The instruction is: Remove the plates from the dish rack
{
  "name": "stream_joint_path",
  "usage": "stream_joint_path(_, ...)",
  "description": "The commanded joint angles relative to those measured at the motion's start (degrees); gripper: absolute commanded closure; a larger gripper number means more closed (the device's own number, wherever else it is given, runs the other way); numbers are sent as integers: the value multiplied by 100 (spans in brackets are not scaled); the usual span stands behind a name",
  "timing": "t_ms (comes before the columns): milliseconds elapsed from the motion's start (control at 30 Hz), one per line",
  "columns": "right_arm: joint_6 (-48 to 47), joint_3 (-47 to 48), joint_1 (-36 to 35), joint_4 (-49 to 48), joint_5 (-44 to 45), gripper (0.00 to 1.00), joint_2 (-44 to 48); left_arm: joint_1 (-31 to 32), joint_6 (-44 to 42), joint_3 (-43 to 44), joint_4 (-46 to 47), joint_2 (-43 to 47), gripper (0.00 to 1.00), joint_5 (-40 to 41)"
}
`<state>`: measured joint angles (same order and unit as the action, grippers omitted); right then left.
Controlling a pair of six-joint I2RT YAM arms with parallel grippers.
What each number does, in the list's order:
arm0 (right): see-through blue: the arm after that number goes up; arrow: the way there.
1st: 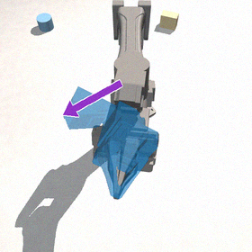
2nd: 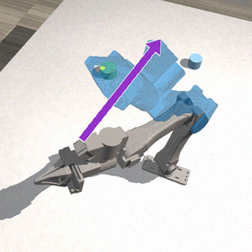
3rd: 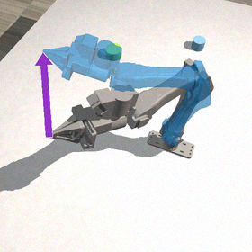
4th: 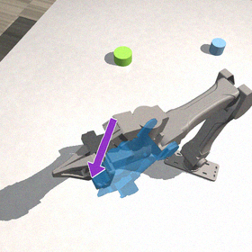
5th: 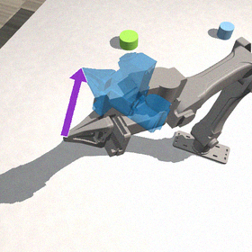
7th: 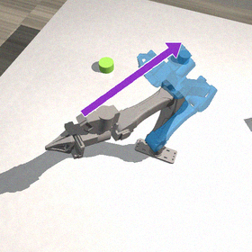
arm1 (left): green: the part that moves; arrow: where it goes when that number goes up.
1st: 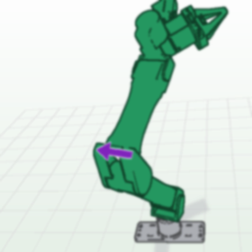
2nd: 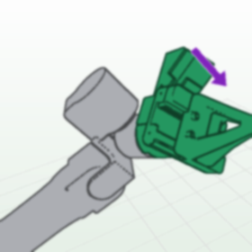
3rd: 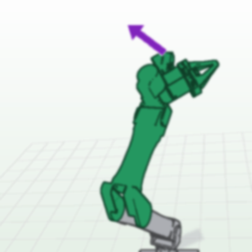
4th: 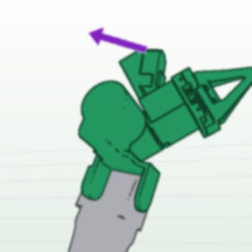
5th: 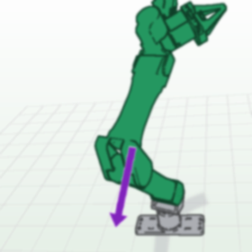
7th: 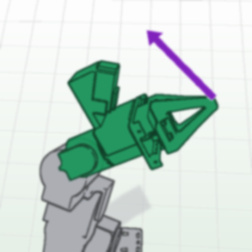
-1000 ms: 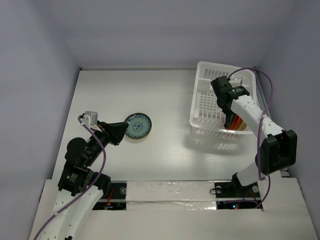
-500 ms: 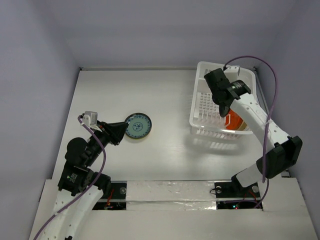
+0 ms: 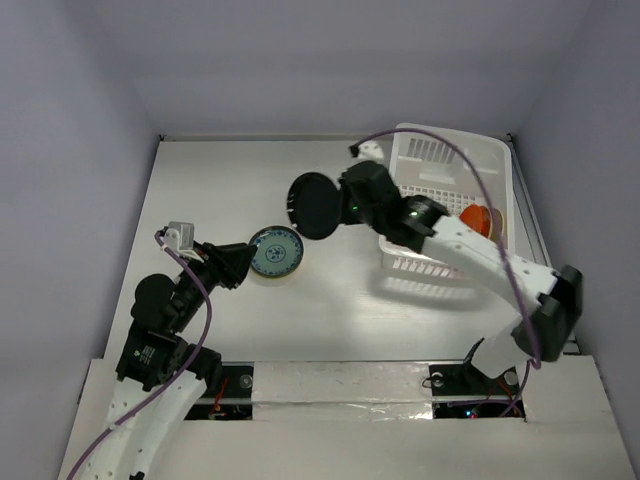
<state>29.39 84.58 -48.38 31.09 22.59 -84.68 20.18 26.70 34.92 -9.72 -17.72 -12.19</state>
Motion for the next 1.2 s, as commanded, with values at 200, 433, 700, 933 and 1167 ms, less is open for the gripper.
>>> stream_joint_path(200, 1069, -37, -427, -2352, -1467, 100, -1752, 29, 20, 59, 145, -118, 65, 94)
stream_joint_path(433, 1508, -319, -427, -2828, -1671, 100, -2262, -23, 29, 50, 163, -144, 64, 67)
stream_joint_path(700, 1667, -512, -427, -3012, -1670, 98, -2544, -23, 46, 42, 189, -171, 63, 58)
stream_joint_path(933, 1790, -828, -427, -3276, -1573, 97, -2465, -23, 55, 24, 198, -162, 62, 32)
stream_joint_path(1167, 1922, -987, -427, -3224, -1477, 78, -2491, -23, 55, 33, 207, -145, 61, 23)
